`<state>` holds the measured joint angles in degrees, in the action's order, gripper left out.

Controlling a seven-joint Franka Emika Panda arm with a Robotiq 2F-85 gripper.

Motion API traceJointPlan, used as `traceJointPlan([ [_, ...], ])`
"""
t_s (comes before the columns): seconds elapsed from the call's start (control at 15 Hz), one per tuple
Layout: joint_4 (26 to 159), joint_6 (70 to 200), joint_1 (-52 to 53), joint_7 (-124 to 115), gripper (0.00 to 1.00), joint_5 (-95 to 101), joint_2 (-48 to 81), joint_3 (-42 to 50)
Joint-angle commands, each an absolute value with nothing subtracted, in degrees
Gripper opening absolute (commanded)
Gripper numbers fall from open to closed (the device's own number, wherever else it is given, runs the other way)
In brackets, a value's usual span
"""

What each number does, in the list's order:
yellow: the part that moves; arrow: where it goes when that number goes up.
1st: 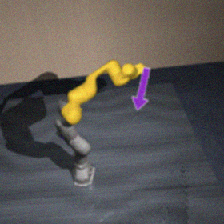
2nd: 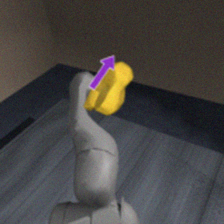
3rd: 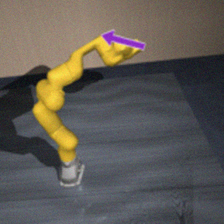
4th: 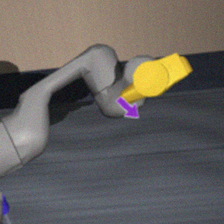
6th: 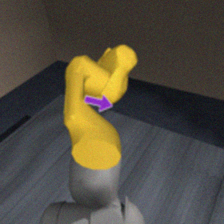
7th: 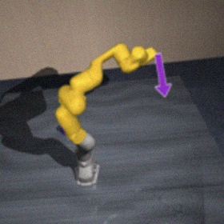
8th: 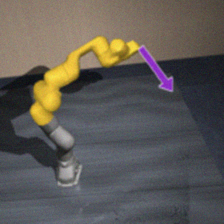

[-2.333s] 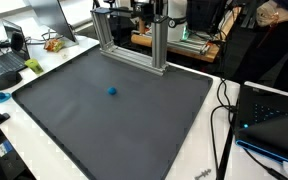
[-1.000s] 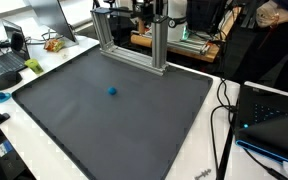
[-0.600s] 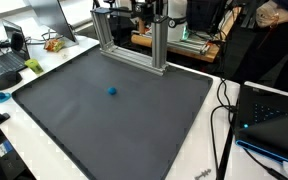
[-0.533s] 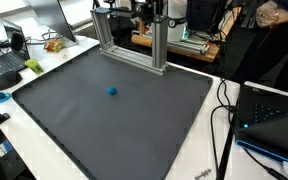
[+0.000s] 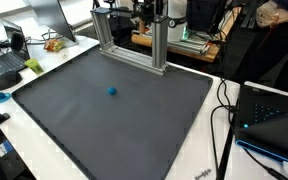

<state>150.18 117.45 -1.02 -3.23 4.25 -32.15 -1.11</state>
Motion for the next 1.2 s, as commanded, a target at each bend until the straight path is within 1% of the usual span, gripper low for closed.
traceJointPlan([
  [0.0,149.27,115.21,-0.95,-3.68,0.22,3.49,-31.97,-1.03],
  [0.67,148.32,123.92,-1.9,-4.82,0.22,4.68,-31.58,-1.19],
  [0.93,144.18,126.76,-2.41,-4.73,0.22,5.58,-27.83,-1.36],
  [1.13,138.66,127.54,-2.24,-4.3,0.22,5.36,-22.27,-1.22],
])
